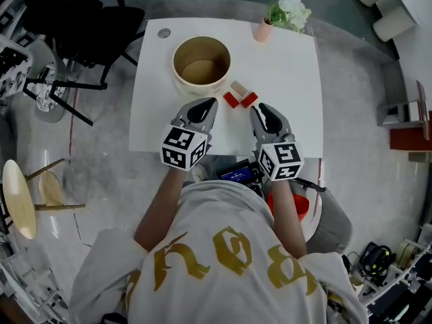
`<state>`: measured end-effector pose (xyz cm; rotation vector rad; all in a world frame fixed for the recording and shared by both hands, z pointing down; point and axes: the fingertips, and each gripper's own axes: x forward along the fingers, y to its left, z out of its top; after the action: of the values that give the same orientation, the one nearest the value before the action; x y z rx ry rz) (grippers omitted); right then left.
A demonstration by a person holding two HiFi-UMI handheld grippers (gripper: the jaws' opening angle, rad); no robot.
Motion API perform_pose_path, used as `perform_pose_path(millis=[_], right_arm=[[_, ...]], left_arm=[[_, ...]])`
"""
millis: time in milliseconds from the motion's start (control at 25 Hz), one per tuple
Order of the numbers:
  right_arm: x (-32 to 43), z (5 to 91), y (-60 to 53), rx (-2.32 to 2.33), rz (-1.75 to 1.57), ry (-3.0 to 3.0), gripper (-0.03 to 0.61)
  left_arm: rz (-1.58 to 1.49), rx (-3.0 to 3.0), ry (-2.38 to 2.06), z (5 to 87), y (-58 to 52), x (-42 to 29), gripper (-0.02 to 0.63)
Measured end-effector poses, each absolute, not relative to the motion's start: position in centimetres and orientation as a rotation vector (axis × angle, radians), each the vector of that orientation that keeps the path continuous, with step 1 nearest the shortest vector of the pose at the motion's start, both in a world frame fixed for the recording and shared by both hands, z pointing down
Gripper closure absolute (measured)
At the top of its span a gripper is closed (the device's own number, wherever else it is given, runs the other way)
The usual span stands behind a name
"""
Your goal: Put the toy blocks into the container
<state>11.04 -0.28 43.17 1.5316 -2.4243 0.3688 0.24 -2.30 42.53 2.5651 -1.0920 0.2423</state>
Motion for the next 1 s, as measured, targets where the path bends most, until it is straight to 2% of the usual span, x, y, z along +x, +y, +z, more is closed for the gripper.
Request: perform_pose_path(millis=[280, 1000], right_arm=[[11.9, 45.6, -0.6, 1.49, 0.415, -2.377, 0.453], [14.0, 52.2, -3.4, 1.328, 0.494, -2.276, 0.42]], left_arm=[[0.355, 2.591, -0.958, 45.3, -1.8, 2.9, 0.614], [0.502, 2.455, -0.904, 52.0, -3.0, 4.8, 0.614]])
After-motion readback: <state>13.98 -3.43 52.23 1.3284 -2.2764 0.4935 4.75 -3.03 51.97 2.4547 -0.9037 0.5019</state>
